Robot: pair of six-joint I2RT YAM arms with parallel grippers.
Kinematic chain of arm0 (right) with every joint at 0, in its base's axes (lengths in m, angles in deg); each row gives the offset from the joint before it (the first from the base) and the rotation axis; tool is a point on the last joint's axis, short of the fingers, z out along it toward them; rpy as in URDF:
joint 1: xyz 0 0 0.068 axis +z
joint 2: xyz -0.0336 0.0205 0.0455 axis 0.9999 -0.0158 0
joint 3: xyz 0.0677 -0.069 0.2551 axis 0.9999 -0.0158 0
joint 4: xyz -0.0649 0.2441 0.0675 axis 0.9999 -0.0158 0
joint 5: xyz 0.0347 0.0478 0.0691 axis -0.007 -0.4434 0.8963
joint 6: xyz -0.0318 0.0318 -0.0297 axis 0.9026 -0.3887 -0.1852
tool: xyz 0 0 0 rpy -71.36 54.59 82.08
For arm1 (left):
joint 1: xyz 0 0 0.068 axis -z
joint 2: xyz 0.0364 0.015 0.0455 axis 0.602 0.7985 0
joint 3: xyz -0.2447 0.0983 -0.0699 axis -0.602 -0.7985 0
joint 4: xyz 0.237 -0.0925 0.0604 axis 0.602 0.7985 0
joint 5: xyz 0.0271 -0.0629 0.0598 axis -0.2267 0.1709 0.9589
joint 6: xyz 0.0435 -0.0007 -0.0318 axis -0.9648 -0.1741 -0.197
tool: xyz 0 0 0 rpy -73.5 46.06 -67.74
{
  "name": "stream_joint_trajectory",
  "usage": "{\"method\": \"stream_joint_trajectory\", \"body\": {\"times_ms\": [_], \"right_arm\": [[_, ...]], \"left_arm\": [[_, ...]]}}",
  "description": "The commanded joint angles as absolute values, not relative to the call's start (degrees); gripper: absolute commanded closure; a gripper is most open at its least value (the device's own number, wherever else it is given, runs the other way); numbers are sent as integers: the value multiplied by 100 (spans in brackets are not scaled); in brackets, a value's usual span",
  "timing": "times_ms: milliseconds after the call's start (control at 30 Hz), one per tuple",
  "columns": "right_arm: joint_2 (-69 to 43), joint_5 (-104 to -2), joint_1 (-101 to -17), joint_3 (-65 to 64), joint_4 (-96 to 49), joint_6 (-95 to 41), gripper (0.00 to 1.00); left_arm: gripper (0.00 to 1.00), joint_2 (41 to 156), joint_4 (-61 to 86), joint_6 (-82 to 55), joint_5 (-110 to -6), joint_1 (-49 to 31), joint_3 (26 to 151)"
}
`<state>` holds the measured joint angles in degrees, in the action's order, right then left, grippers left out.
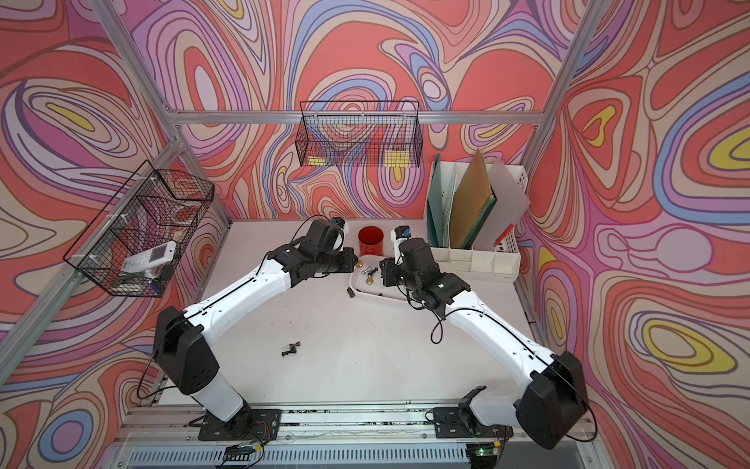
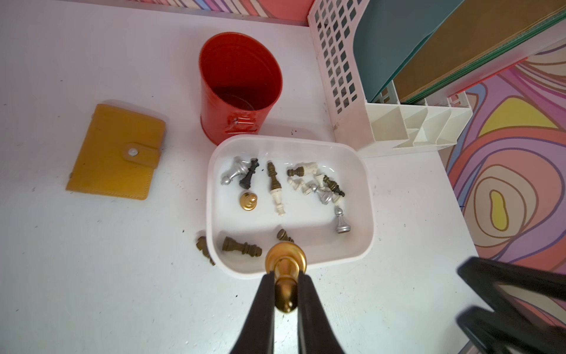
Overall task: Put the chess pieces into the storage box
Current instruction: Place the chess piece in the storage box.
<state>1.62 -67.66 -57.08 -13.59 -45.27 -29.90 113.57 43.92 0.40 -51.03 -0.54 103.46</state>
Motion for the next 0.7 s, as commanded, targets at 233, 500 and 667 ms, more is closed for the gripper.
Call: {"method": "stream_joint_trajectory", "body": {"times_ms": [233,500,667], "right_arm": [[1344,-8169,-5732,-1980,-4565,-2829,67],[1333,-8048,-5736,-2093,-4512,-2819,67],[1313,-7946,-5736,-2113,-4495,-2862,67]], "left_arm": [[96,12827,4639,-183,-5330,250,11474],[89,13636,4572,-230,-5533,420,12005],[71,13798,4730,-229,-5524,462,12184]]}}
